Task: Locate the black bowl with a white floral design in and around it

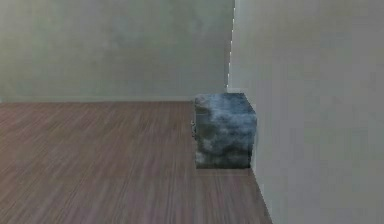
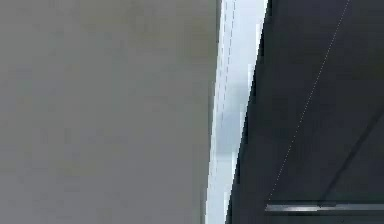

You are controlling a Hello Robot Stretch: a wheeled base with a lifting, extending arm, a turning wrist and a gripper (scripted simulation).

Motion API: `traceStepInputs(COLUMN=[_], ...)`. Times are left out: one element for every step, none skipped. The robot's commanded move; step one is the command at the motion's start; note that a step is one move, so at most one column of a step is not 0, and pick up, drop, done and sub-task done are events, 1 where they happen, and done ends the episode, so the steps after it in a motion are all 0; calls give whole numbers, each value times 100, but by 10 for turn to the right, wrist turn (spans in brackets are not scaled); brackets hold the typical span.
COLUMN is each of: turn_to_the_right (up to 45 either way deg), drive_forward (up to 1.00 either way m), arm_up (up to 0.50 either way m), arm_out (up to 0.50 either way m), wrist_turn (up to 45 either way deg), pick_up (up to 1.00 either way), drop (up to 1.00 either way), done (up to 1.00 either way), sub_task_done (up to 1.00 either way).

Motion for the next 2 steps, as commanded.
traceStepInputs(turn_to_the_right=[-450,-120], drive_forward=[0,0], arm_up=[0,0], arm_out=[0,0], wrist_turn=[0,0], pick_up=[0,0], drop=[0,0], done=[0,0], sub_task_done=[0,0])
